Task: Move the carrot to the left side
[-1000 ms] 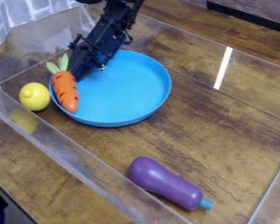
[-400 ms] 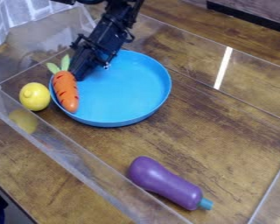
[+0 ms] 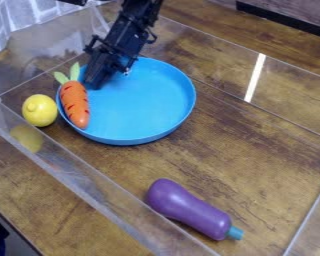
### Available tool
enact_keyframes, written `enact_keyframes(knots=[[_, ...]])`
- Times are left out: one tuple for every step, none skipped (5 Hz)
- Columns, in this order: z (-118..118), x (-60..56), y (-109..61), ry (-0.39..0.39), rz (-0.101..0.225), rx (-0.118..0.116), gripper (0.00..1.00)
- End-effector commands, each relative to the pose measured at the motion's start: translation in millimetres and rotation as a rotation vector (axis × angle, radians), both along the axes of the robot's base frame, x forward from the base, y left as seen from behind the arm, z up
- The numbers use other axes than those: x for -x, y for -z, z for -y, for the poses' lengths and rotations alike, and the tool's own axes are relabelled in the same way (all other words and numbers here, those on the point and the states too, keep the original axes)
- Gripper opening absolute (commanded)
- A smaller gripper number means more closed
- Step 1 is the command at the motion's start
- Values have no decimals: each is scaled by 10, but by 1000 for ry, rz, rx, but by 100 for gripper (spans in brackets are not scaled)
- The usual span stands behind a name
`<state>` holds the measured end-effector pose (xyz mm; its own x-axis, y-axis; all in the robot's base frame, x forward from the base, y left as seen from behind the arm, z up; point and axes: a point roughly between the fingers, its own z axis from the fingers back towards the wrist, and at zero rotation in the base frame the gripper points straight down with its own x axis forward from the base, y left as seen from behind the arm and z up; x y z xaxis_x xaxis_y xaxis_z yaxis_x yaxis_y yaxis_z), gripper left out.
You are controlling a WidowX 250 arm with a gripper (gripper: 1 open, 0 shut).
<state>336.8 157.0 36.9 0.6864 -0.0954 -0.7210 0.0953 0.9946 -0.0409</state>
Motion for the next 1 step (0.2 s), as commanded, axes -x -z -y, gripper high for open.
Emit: enact_keyframes(knots=[[24, -96, -332, -15, 63, -27, 0]])
